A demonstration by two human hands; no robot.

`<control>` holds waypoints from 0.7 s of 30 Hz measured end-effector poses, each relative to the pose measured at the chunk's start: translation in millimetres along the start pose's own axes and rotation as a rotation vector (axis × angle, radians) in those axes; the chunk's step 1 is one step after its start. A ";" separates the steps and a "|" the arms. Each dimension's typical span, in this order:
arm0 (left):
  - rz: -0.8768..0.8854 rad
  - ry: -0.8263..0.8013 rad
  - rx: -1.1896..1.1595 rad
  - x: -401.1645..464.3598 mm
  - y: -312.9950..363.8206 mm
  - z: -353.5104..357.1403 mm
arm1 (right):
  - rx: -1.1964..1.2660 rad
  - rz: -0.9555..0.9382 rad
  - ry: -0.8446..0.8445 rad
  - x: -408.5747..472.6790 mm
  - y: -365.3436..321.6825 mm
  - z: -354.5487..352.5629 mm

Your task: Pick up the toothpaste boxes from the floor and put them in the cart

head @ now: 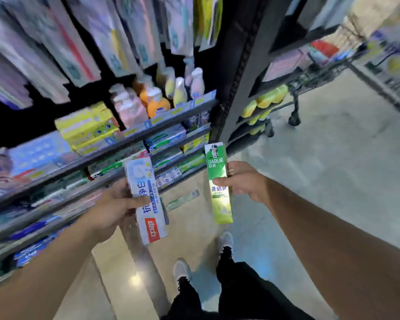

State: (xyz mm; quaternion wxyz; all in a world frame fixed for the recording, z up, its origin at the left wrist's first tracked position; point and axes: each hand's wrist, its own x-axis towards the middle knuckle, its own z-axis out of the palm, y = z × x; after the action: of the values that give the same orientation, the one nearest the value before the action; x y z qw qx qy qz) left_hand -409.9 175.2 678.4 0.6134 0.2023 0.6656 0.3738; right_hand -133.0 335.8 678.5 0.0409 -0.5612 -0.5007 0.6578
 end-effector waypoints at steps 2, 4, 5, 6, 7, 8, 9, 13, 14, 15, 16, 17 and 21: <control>0.039 -0.051 0.031 -5.5 35.0 22.3 | 0.033 -0.040 0.044 -28.2 -11.1 -20.5; 0.071 -0.098 0.075 -8.5 64.7 48.6 | 0.076 -0.076 0.079 -49.9 -15.9 -41.1; 0.074 -0.122 0.100 -8.9 76.9 62.7 | 0.105 -0.095 0.086 -58.3 -15.7 -52.2; 0.075 -0.147 0.126 -7.5 88.6 76.1 | 0.136 -0.113 0.090 -65.1 -14.3 -64.0; 0.075 -0.169 0.145 -5.8 98.8 90.3 | 0.164 -0.126 0.094 -71.2 -11.5 -76.2; 0.078 -0.194 0.164 -3.0 108.5 105.2 | 0.191 -0.133 0.100 -76.2 -7.4 -89.8; 0.081 -0.216 0.185 1.8 116.9 122.1 | 0.222 -0.138 0.111 -80.3 -2.2 -105.8; 0.085 -0.283 0.268 18.8 142.4 202.2 | 0.323 -0.122 0.178 -92.5 22.5 -178.5; 0.086 -0.297 0.282 23.2 148.4 225.9 | 0.327 -0.119 0.190 -96.2 28.1 -200.1; 0.088 -0.310 0.293 27.4 153.8 249.8 | 0.329 -0.117 0.203 -100.0 33.5 -221.8; 0.089 -0.326 0.300 31.8 159.2 275.1 | 0.328 -0.116 0.219 -104.1 38.8 -245.1; 0.088 -0.343 0.303 36.3 164.4 301.2 | 0.326 -0.116 0.236 -108.0 44.1 -269.2; 0.078 -0.376 0.309 55.5 184.7 403.6 | 0.298 -0.105 0.299 -123.3 62.1 -365.6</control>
State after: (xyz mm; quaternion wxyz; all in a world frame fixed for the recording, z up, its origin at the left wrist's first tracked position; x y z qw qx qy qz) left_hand -63.4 434.2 792.2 0.6733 0.3852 0.5808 0.2470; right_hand 228.6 453.2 768.7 0.2315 -0.6135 -0.4149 0.6308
